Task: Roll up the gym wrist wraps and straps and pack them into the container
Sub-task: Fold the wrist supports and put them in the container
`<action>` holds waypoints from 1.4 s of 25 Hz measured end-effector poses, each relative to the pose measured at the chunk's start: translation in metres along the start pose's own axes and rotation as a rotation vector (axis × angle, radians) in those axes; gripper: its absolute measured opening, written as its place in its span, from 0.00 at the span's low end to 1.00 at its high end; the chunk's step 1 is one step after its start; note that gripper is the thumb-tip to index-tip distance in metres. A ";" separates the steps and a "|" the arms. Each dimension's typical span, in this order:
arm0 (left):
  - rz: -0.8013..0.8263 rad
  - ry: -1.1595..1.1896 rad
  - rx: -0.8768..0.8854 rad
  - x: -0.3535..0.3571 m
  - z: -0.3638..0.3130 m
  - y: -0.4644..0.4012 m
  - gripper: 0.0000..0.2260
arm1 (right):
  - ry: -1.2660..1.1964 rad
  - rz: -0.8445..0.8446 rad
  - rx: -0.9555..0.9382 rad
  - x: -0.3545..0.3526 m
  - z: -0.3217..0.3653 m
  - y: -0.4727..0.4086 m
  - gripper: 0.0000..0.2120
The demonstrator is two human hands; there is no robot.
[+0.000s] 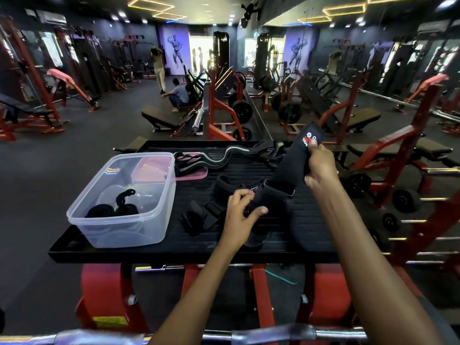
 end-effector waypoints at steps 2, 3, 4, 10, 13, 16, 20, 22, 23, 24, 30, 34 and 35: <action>-0.028 -0.103 0.028 0.002 -0.004 -0.001 0.13 | -0.079 0.035 0.172 -0.002 0.001 -0.004 0.11; -0.124 -0.164 0.008 0.002 -0.008 0.001 0.16 | -0.085 0.081 0.233 -0.002 0.001 0.000 0.12; -0.225 -0.229 -0.026 0.001 -0.010 0.001 0.19 | -0.070 0.123 0.272 -0.003 -0.002 0.003 0.12; -0.202 -0.367 -0.393 -0.008 -0.023 0.008 0.18 | -0.088 0.128 0.459 -0.027 -0.044 0.030 0.17; -0.150 -0.257 -0.460 -0.005 -0.032 0.021 0.09 | -0.039 0.024 0.492 -0.045 -0.073 0.023 0.15; 0.027 0.244 -0.823 0.003 -0.041 0.024 0.11 | -0.063 0.078 0.567 -0.049 -0.086 0.024 0.13; 0.116 0.910 -0.968 0.008 -0.042 0.011 0.26 | -0.064 0.256 0.581 -0.042 -0.080 0.041 0.17; 0.008 1.238 -0.971 0.007 -0.038 -0.001 0.27 | -0.053 0.308 0.524 -0.039 -0.073 0.041 0.17; -0.036 1.350 -0.973 0.006 -0.037 -0.005 0.22 | -0.036 0.317 0.474 -0.038 -0.069 0.040 0.17; -0.052 1.397 -0.957 0.007 -0.038 -0.008 0.15 | 0.012 0.324 0.409 -0.036 -0.063 0.038 0.16; 0.108 0.829 -0.708 0.011 -0.007 -0.020 0.15 | 0.306 0.289 0.187 -0.055 -0.072 0.036 0.13; 0.062 1.026 -0.766 0.012 -0.009 -0.016 0.12 | 0.262 0.345 0.172 -0.068 -0.088 0.042 0.13; 0.044 1.076 -0.797 0.010 -0.012 -0.015 0.09 | 0.267 0.353 0.163 -0.068 -0.088 0.044 0.13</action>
Point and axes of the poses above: each hand's wrist, its own y-axis away from the middle knuckle, its own x-axis out of the palm, z = x × y, the point moved 1 cm from there along -y, towards the middle knuckle, and after that the axes turned 10 degrees about z, right-handed, at the moved point
